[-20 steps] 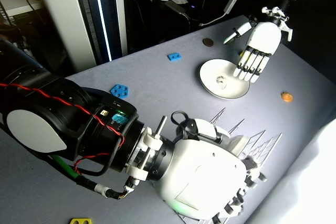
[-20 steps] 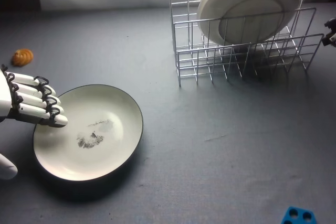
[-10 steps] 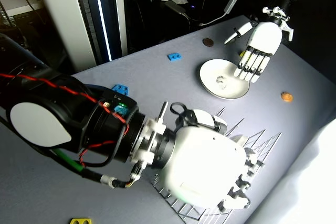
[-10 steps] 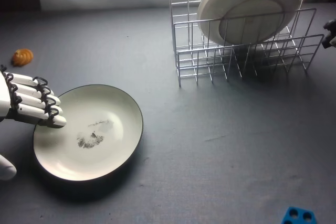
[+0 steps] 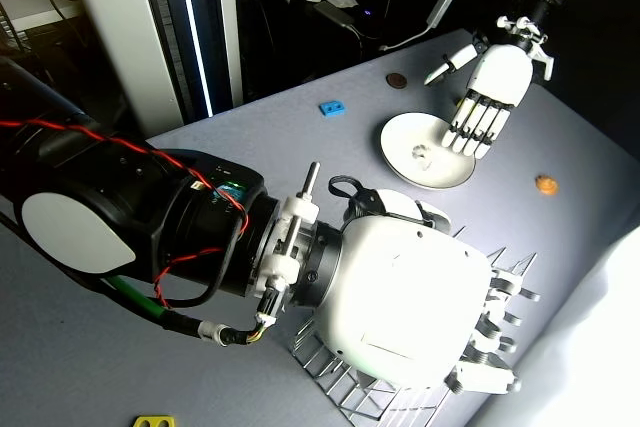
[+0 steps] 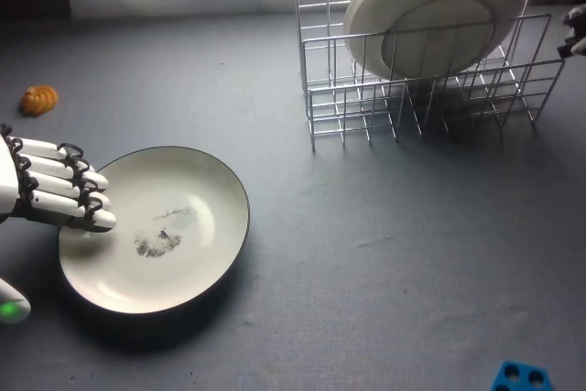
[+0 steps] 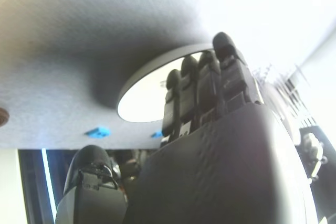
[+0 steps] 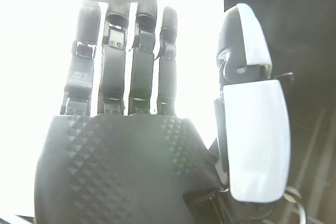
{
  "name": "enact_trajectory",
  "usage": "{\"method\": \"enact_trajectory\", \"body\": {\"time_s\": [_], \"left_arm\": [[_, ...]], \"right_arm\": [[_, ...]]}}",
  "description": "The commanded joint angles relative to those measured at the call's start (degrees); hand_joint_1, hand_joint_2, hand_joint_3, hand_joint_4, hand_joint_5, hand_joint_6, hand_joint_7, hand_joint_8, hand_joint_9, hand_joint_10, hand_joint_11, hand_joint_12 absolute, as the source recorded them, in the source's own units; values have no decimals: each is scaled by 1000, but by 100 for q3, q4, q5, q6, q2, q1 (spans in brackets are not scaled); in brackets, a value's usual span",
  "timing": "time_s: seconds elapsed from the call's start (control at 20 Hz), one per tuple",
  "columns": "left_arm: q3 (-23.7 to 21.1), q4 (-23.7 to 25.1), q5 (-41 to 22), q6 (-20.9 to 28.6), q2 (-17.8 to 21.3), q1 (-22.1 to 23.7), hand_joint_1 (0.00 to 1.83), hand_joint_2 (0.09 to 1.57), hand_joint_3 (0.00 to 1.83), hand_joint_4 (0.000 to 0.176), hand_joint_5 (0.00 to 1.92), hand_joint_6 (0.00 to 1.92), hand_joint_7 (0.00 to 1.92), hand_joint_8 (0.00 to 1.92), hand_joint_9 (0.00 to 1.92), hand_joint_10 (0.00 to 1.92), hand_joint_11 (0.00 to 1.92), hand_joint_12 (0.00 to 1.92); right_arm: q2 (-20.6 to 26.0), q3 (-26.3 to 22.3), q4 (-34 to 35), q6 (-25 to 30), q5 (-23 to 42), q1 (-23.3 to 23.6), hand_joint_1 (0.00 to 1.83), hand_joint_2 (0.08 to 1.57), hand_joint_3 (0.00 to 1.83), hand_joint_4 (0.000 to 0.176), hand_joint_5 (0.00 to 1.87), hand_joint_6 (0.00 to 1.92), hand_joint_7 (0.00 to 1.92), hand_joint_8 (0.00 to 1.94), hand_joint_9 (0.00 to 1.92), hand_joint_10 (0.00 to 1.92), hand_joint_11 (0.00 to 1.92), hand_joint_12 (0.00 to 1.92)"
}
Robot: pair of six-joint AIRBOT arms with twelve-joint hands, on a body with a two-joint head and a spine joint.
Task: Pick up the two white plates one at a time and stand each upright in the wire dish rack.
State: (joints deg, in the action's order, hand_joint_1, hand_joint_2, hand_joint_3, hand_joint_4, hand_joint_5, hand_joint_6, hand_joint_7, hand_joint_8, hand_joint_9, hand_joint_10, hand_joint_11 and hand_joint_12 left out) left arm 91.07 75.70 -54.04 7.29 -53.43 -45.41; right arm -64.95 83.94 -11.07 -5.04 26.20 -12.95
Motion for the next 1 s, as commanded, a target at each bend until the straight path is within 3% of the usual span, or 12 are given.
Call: {"method": "enact_trajectory", "body": {"time_s": [0.0,0.2,0.35,0.4,0.45,0.5,0.55,0.65,0.8,0.95], "left_arm": [[44,-174,-76,34,-15,-43,0,1076,1,0,156,1,179,2,155,3,0,355],[24,-162,-76,258,-34,-144,0,1073,0,0,163,7,178,3,153,3,0,351],[-22,-105,-78,654,-54,-254,0,1071,0,0,176,7,186,4,158,3,0,363],[-39,-105,-77,722,-60,-317,0,1074,1,0,176,3,187,3,160,3,0,344],[-54,-106,-87,831,-72,-392,0,1078,2,0,159,1,170,1,145,1,0,317],[-62,-106,-97,903,-81,-446,0,1078,2,0,159,1,170,1,145,1,0,317],[-82,-106,-112,992,-96,-553,0,1075,0,0,173,2,187,3,164,3,0,367],[-98,-106,-127,1054,-114,-643,0,1072,0,0,184,0,204,1,180,0,0,411],[-102,-106,-127,1055,-114,-656,0,1068,0,0,171,0,185,0,159,0,0,391],[-98,-107,-127,1055,-116,-656,0,1067,0,0,162,1,184,3,154,2,0,384]], "right_arm": [[70,7,157,-3,874,36,928,1102,0,0,686,76,768,2,610,316,166,1344],[231,-289,-123,-235,1711,111,958,1090,0,0,683,68,758,1,598,305,157,1348],[313,-749,-1075,-682,1553,424,954,1088,0,0,677,63,753,0,594,302,154,1347],[364,-1005,-1130,-1046,1354,526,956,1113,3,0,597,26,673,0,523,265,70,1359],[399,-1278,-1130,-1524,1235,582,832,1203,31,0,327,4,412,0,318,174,13,1134],[403,-1449,-1134,-1806,1187,590,832,1203,31,0,327,4,412,0,318,174,13,1134],[397,-1752,-1135,-2301,885,609,957,1124,0,0,146,0,191,0,149,73,0,760],[309,-2039,-1135,-2614,526,553,1052,942,0,0,11,0,10,0,6,3,0,291],[137,-2272,-1136,-3069,21,408,999,846,0,0,0,0,0,0,0,0,0,17],[-94,-2414,-1062,-3603,-333,141,976,787,0,0,0,0,0,0,0,0,0,0]]}}
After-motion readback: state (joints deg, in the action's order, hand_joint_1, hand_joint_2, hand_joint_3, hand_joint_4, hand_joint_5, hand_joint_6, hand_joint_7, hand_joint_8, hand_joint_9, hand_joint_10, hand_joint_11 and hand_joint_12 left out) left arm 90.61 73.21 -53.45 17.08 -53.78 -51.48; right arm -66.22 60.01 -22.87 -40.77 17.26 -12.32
